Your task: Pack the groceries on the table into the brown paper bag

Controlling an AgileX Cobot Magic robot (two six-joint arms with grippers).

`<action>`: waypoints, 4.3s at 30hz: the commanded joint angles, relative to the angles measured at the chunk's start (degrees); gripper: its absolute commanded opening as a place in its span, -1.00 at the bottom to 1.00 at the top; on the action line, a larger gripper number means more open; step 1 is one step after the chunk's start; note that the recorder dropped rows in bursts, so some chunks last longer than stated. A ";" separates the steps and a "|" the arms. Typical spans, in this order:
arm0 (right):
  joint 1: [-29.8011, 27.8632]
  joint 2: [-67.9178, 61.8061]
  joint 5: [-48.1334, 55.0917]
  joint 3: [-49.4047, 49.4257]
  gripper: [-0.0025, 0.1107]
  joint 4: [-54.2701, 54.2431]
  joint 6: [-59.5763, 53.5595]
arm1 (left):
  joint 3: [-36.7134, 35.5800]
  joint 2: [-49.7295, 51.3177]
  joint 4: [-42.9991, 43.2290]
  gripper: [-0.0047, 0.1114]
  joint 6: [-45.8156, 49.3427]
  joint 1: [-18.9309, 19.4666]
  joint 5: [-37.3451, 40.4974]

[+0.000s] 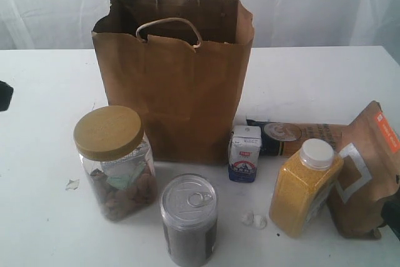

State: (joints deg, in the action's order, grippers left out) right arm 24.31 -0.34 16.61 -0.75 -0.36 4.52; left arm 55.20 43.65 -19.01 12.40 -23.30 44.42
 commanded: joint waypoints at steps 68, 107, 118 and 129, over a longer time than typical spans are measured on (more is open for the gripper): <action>-0.34 0.34 0.03 0.20 -0.96 -0.05 0.27 | 2.52 35.35 1.67 0.89 13.49 -4.82 -11.31; -0.34 0.34 0.03 0.20 -0.96 -0.05 0.27 | 4.59 19.34 13.59 -0.91 12.21 -4.71 -3.02; -0.34 0.34 0.03 0.20 -0.96 -0.05 0.27 | 22.61 13.08 24.70 -0.92 6.80 -4.71 -1.18; -0.34 0.34 0.03 0.20 -0.96 -0.05 0.27 | 29.60 19.00 21.27 -0.92 11.10 -4.81 -12.52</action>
State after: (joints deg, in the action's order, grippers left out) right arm 24.31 -0.34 16.61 -0.75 -0.36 4.52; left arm 83.68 61.19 4.72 21.92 -27.84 36.30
